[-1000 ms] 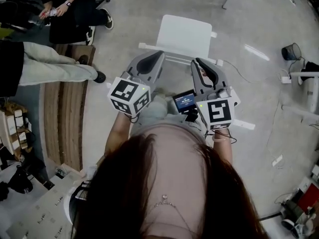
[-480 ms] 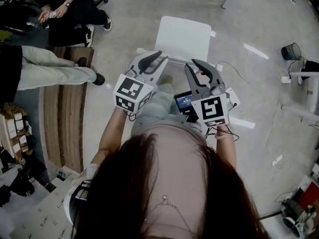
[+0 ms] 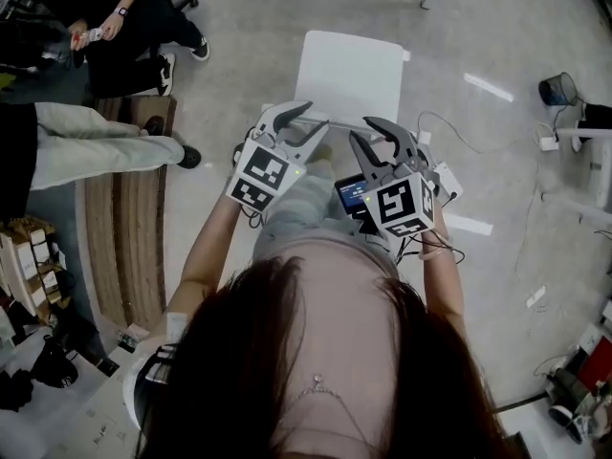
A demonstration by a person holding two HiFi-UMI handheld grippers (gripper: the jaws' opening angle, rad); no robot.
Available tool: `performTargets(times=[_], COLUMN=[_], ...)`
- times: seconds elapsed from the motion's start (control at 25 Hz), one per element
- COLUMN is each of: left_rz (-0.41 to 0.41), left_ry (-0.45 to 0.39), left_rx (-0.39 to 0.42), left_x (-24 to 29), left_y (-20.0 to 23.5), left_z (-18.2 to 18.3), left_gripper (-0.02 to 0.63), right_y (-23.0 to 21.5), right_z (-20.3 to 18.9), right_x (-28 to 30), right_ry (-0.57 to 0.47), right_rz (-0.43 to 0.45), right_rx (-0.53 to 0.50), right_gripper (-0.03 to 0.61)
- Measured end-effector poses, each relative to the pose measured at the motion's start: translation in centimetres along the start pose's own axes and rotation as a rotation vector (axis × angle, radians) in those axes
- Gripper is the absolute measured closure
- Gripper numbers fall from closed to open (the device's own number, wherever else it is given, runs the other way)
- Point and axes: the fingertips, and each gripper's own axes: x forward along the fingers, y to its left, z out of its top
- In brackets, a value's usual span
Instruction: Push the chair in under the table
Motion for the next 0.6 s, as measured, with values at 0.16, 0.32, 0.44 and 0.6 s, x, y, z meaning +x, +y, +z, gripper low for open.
performTargets(times=[0.16, 0.32, 0.44, 0.6], left_rz=[-0.036, -0.056, -0.085, -0.116], left_ry=[0.076, 0.133, 0.181, 0.238], left_rx=[0.099, 0.164, 0.196, 0.249], left_x=[1.2, 2.4, 3.1, 3.6], left_y=[-0.1, -0.3, -0.5, -0.6], left_z=[-1.2, -2.3, -3.2, -4.4], left_gripper=[0.439, 0.426, 0.419, 0.414], right_y=[0.2, 0.3, 0.4, 0.8], right_z=[-1.3, -3.2, -4.1, -4.6], right_x=[1.3, 2.3, 3.0, 3.8], right_ry=[0.054, 0.111, 0.143, 0.18], right_rz=[0.023, 0.044, 0.062, 0.086], right_rx=[-0.049, -0.08, -0.095, -0.114], right_gripper=[0.46, 0.446, 0.442, 0.436])
